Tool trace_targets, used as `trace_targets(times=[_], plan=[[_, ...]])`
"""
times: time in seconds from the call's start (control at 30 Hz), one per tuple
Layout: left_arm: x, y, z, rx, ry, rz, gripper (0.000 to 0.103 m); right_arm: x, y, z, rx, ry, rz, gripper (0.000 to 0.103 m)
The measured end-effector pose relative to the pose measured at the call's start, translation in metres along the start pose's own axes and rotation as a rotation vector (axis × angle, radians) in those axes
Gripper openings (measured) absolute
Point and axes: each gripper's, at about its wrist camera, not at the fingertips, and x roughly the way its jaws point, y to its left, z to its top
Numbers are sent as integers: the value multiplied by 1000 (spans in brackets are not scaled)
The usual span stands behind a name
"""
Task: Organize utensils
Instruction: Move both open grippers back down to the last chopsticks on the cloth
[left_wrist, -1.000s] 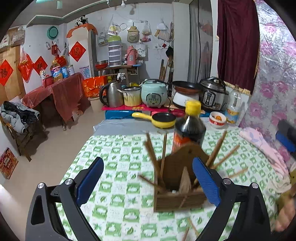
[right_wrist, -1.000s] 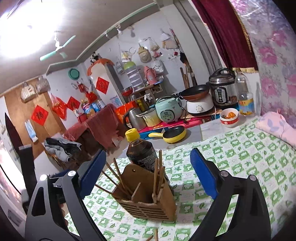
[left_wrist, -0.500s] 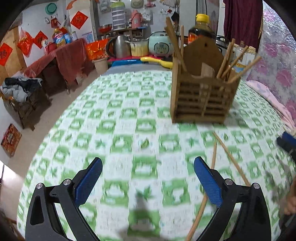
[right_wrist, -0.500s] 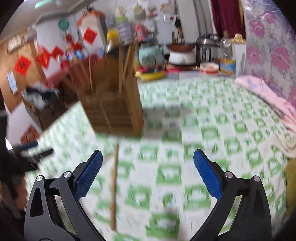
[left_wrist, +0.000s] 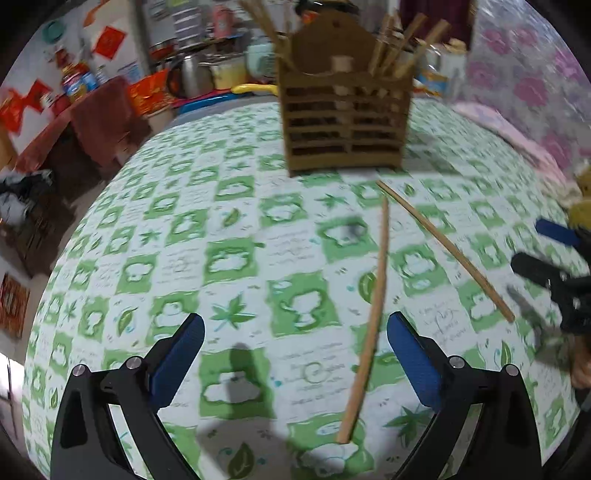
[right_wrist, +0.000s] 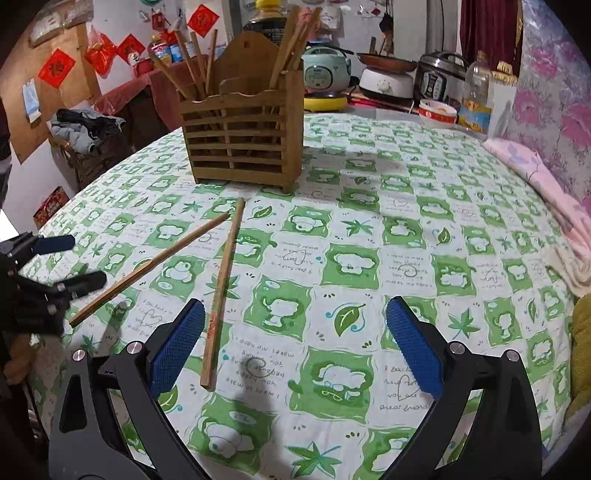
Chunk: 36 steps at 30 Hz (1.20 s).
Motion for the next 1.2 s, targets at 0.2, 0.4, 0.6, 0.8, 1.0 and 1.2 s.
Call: trace_targets(times=[0.2, 0.4, 0.6, 0.8, 1.0, 1.2], plan=[[0, -20, -2, 99, -5, -3, 97, 3, -11, 0, 58, 12, 10, 95], [13, -26, 2, 111, 54, -54, 61, 4, -12, 0, 67, 12, 10, 95], [14, -28, 5, 77, 57, -88, 10, 4, -13, -1, 66, 9, 10, 95], [20, 19, 9, -135, 72, -117, 6, 2, -11, 0, 60, 4, 10, 95], [20, 35, 9, -208, 75, -202, 16, -1, -3, -1, 24, -10, 25, 95], [1, 33, 1, -178, 20, -153, 84, -7, 10, -4, -38, -19, 74, 94]])
